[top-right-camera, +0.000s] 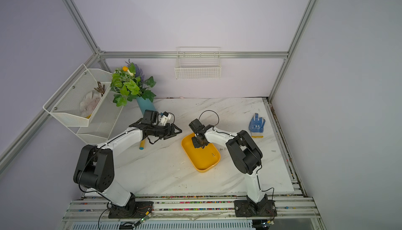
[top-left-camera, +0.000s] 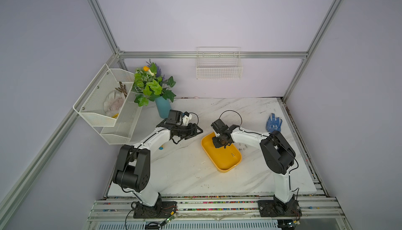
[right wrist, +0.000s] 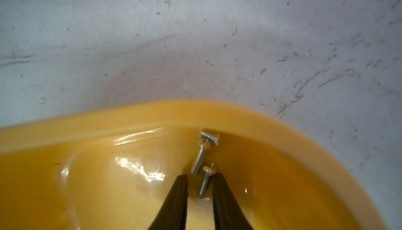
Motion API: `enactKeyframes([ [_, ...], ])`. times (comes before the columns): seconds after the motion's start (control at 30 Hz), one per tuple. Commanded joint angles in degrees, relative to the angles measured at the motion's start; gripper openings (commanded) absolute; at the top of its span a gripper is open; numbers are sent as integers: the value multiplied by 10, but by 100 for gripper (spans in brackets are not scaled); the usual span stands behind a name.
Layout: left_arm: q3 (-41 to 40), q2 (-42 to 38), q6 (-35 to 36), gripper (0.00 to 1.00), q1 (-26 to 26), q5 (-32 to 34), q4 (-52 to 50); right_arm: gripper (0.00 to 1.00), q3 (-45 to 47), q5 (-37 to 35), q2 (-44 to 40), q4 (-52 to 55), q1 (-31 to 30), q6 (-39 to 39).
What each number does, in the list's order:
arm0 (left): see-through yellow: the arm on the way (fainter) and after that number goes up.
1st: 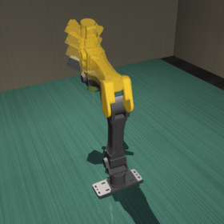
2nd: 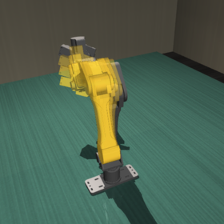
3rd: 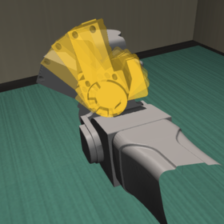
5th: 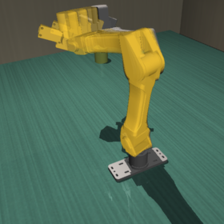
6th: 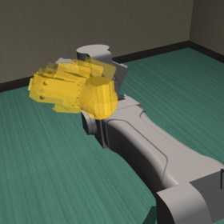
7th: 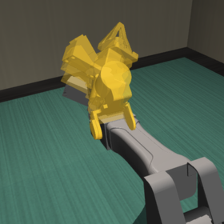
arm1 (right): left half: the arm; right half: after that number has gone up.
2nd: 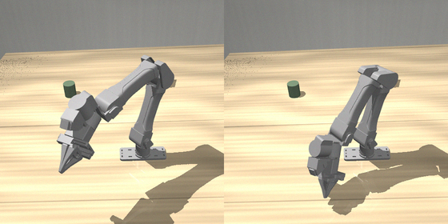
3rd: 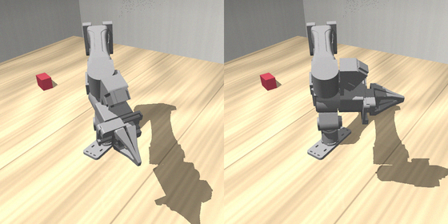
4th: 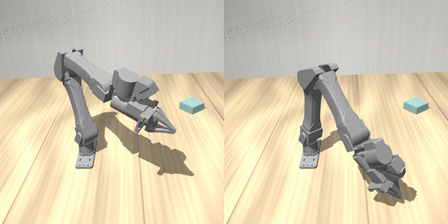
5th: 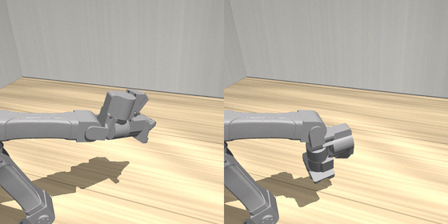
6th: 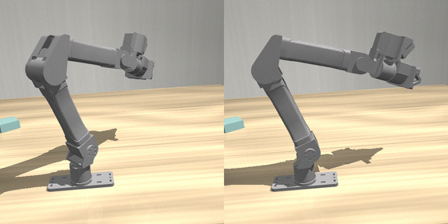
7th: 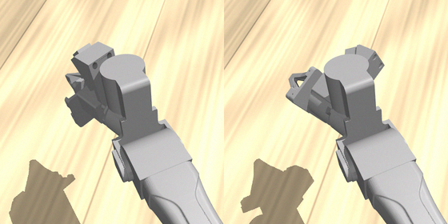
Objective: Take out the screws from the storage box
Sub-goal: Pick up the screw from the storage box.
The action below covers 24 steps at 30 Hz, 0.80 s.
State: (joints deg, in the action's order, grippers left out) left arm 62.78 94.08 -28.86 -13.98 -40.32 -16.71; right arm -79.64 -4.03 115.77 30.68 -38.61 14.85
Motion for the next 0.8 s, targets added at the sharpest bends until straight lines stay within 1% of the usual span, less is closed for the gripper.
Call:
enactKeyframes([
  [0.0,-27,3,7,63,1,-10,-2,27,-5,-7,17,16,3,12],
  [0.13,-25,3,7,63,1,-9,-2,27,-6,-20,22,16,3,1],
  [0.3,-25,1,6,63,1,-8,-4,23,-2,-32,22,27,3,-9],
  [0.4,-27,0,6,63,1,-7,-3,19,9,-42,15,30,3,-14],
  [0.47,-28,1,6,63,1,-8,-1,14,13,-44,15,32,2,-17],
  [0.63,-24,-1,5,63,1,-8,-2,6,9,-45,21,39,3,-21],
  [0.67,-23,-2,5,63,0,-7,-2,3,8,-43,21,40,3,-21],
  [0.77,-23,-2,5,63,1,-7,-3,0,3,-43,13,38,3,-21],
])
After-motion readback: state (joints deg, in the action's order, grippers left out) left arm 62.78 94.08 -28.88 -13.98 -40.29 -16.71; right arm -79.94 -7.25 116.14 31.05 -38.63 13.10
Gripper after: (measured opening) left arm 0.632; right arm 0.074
